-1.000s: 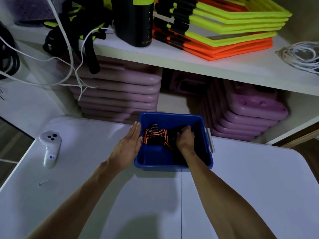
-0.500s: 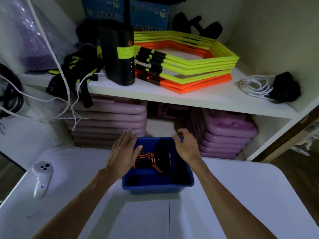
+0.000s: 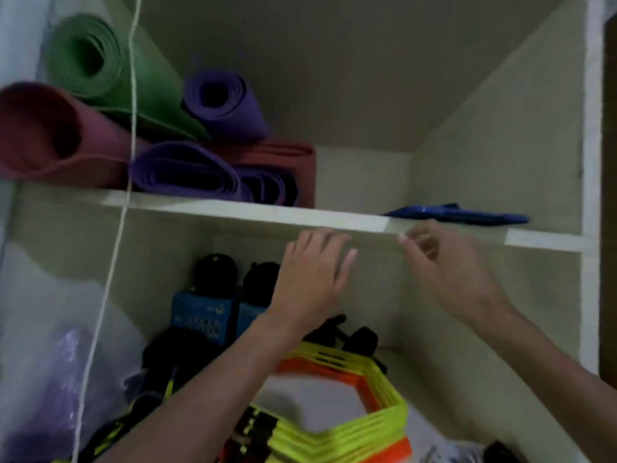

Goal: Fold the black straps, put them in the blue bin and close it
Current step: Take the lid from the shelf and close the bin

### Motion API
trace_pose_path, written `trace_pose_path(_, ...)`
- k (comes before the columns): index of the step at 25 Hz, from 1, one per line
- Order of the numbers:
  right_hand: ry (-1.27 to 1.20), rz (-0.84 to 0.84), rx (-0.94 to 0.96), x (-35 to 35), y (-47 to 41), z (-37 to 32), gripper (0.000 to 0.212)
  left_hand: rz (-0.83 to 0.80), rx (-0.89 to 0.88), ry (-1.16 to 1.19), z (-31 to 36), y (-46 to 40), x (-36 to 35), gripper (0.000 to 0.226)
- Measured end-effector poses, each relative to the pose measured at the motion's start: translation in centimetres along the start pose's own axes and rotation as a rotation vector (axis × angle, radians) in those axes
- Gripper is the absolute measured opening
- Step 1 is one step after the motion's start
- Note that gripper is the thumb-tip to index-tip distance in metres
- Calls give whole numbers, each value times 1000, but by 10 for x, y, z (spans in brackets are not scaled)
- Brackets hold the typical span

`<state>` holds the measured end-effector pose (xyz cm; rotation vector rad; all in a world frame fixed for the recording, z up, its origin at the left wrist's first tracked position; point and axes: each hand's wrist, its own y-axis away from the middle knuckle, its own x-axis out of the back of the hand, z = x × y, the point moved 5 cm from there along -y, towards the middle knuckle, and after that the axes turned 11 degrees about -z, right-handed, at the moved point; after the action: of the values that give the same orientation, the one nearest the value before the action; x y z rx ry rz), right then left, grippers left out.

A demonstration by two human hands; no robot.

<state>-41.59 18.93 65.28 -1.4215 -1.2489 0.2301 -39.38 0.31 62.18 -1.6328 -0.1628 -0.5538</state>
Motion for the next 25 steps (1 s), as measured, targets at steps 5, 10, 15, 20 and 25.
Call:
trace_pose_path(5,278,184,13,68,-95,-10,18,-14,35,11,9,-117,12,35)
trace_pose_path(10,222,-179,-307,82,-148,68,37,-366,112,137,19,-182,-31,43)
trace_pose_path(15,272,-511,-334,58,-143,116,44,-419,188,220,31,-213,-55,42)
trace_pose_path(20,64,-577,-240,79,-144,138,15,-501,186,125,47,-222,-63,54)
trace_pose_path(25,74,-563,-149,71,-148,142,14,-744,231,148,46,-210,-89,78)
